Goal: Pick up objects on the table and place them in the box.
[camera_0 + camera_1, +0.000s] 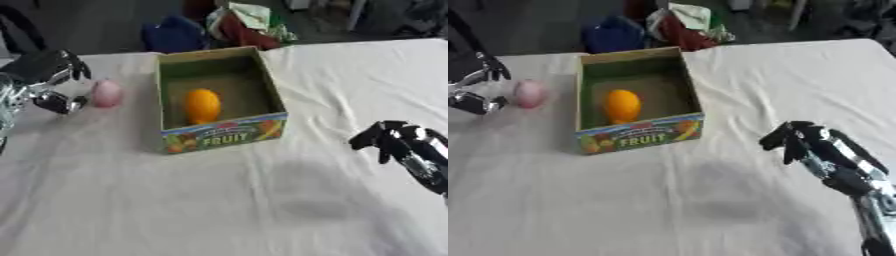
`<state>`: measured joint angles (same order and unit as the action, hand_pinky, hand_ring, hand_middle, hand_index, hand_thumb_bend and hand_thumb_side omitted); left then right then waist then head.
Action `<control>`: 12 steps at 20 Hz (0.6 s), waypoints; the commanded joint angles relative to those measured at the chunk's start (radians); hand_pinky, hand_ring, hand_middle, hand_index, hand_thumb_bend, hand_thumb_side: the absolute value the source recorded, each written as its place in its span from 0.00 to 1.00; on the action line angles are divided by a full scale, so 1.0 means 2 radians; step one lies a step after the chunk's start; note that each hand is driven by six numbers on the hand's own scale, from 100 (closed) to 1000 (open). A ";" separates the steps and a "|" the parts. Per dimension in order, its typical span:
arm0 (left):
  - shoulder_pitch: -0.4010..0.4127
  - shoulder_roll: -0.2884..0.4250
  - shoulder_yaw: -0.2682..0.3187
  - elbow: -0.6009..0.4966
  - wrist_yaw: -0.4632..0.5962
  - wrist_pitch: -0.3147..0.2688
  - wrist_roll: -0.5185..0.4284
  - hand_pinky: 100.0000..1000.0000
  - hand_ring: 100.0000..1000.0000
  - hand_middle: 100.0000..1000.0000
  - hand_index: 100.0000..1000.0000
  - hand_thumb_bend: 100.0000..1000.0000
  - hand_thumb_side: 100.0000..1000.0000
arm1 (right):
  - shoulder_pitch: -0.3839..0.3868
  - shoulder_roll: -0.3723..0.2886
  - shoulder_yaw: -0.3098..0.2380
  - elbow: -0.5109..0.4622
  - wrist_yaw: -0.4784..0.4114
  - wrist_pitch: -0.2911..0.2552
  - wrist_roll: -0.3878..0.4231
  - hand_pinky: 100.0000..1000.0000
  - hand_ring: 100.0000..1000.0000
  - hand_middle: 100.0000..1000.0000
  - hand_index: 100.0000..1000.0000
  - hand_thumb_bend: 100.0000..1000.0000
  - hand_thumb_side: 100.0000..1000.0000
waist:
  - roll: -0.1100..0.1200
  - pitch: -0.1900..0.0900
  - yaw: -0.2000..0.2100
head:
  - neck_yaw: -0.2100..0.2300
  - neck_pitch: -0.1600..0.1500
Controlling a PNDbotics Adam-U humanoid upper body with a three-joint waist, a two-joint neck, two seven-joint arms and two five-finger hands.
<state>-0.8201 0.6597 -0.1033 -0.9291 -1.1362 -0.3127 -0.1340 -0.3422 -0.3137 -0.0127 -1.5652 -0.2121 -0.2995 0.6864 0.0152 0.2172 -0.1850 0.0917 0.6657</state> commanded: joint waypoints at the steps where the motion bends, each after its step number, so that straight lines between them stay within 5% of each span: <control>1: -0.012 0.007 0.008 -0.001 -0.004 0.005 0.011 0.57 0.48 0.48 0.69 0.27 0.00 | -0.005 -0.009 -0.005 -0.004 0.004 -0.002 0.001 0.70 0.71 0.56 0.38 0.00 0.56 | -0.001 -0.006 -0.002 | -0.002 -0.001; 9: -0.014 -0.004 0.010 0.009 -0.021 0.034 0.046 0.57 0.47 0.48 0.71 0.26 0.00 | -0.009 -0.008 -0.003 -0.004 0.005 -0.005 0.002 0.70 0.71 0.56 0.38 0.00 0.56 | -0.003 0.001 -0.012 | 0.001 -0.002; 12: -0.014 -0.006 0.012 0.013 -0.029 0.042 0.061 0.55 0.43 0.42 0.65 0.24 0.00 | -0.010 -0.007 -0.003 -0.004 0.005 -0.006 0.002 0.70 0.71 0.56 0.38 0.00 0.56 | -0.003 0.004 -0.018 | 0.002 -0.003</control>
<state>-0.8254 0.6294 -0.0922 -0.8977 -1.1848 -0.2351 -0.0272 -0.3482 -0.3132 -0.0124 -1.5652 -0.2075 -0.3067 0.6884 0.0105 0.2401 -0.2206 0.0934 0.6658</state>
